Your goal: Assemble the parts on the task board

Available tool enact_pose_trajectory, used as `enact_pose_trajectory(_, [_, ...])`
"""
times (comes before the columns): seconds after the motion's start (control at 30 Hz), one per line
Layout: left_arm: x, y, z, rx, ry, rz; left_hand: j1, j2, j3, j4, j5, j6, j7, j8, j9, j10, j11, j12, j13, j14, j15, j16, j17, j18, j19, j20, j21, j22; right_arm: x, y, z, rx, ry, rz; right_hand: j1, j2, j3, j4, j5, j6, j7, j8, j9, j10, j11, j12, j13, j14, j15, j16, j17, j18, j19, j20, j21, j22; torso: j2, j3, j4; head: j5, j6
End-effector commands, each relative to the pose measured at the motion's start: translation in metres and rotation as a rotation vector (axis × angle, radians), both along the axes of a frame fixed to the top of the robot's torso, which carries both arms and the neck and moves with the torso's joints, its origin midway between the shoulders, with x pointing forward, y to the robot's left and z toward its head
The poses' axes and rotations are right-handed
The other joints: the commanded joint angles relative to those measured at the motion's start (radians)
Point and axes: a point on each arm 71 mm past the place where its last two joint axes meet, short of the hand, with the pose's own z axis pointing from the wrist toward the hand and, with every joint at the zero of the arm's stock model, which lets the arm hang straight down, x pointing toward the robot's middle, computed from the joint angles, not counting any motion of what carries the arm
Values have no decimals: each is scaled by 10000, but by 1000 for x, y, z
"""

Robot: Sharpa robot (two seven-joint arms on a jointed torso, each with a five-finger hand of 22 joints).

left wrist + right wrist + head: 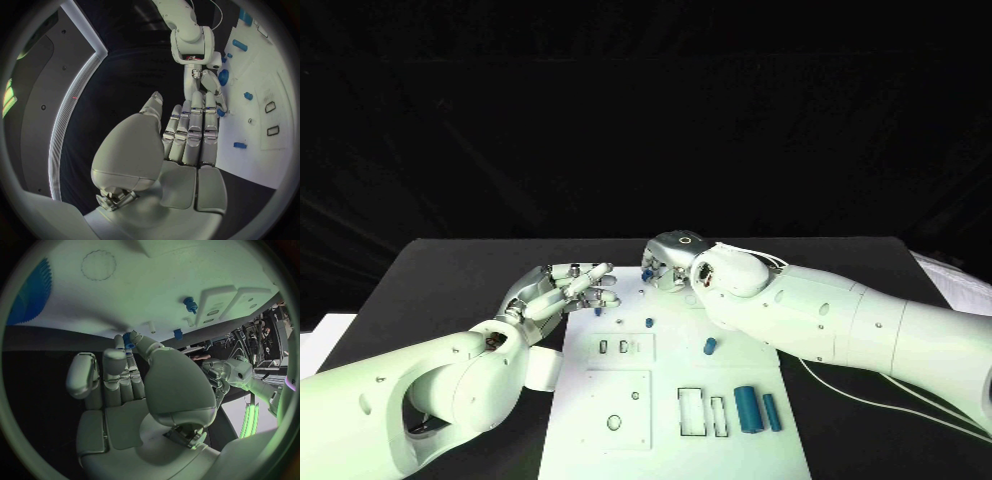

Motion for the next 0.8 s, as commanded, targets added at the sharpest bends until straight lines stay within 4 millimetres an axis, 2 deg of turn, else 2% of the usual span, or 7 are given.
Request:
enact_pose_trajectory(0.03, [-1, -3, 2, -134, -27, -239, 82, 44, -4, -89, -7, -6, 49, -48, -10, -8, 76, -72, -15, -34, 36, -67, 17, 95, 45, 1, 59, 15, 1, -1, -5, -241, 247, -129, -59, -262, -49, 122, 30, -418, 174, -158, 254, -448, 118, -39, -28, -28, 170, -232, -297, -72, -209, 52, -75, -235, 7, -5, -4, 11, -20])
enact_pose_trajectory(0.13, [0, -3, 1, -127, -17, -235, 87, 55, 0, -95, -6, -7, 49, -52, -9, -8, 76, -77, -15, -36, 37, -73, 23, 95, 43, 1, 59, 15, 2, -2, -5, -174, 252, -186, -118, -520, -175, 209, -37, -1222, 378, -149, 56, -1259, 329, 9, -20, -251, 338, -692, -915, 58, -710, 221, -458, -933, 7, -4, -2, 9, -19])
enact_pose_trajectory(0.27, [0, -2, 1, -102, 1, -204, 99, 74, 8, -106, -4, -6, 50, -57, -9, -9, 77, -85, -15, -38, 38, -81, 32, 95, 42, 2, 59, 15, 0, -6, -3, 56, 88, -228, 30, -698, -608, 273, -386, -2237, 441, -143, -84, -2251, 454, 54, -14, -742, 458, -1822, -2345, 337, -1629, 359, -1292, -2335, 3, -6, 10, -6, -24])
enact_pose_trajectory(0.43, [0, 0, 1, -76, 11, -159, 103, 78, 10, -111, -5, -7, 51, -60, -9, -10, 78, -88, -15, -39, 37, -85, 35, 95, 43, 2, 60, 16, -8, -20, 3, 425, -80, -222, 218, -671, -790, 272, -346, -2191, 443, -92, -35, -2182, 444, 245, 20, -700, 443, -1928, -2498, 359, -1644, 363, -1385, -2449, 4, -6, -16, 3, 0])
enact_pose_trajectory(0.5, [0, 0, 1, -70, 11, -145, 140, 88, 19, -149, -10, -10, 51, -71, -8, -11, 78, -103, -15, -45, 38, -101, 51, 97, 47, 2, 65, 18, -13, -31, 7, 592, -118, -274, 273, -608, -827, 304, -327, -2046, 335, -56, -3, -1964, 359, 401, 34, -634, 400, -1963, -2548, 362, -1610, 313, -1398, -2450, -3, -14, -32, -13, 6])
enact_pose_trajectory(0.67, [0, 2, 1, -65, -2, -121, 164, 94, 24, -174, -12, -9, 49, -78, -8, -9, 77, -112, -15, -46, 37, -110, 62, 98, 49, 2, 68, 20, -24, -66, 22, 1367, 51, -663, 340, -477, -782, 472, -72, -1460, 263, 52, 83, -1226, 252, 713, 17, -326, 279, -1542, -2044, 232, -1158, 209, -1074, -1854, -6, -24, -90, -8, 28])
enact_pose_trajectory(0.8, [0, 3, 1, -63, 0, -118, 181, 103, 30, -191, -12, -6, 46, -81, -7, -5, 75, -117, -14, -45, 36, -117, 72, 99, 51, 1, 70, 21, -27, -100, 31, 2431, 615, -1461, 367, -673, -736, 528, 797, -1273, 264, -16, 75, 417, -28, 1398, 325, 186, 74, 7, -160, -106, -26, 73, -19, 2, -31, -16, -184, -32, 54])
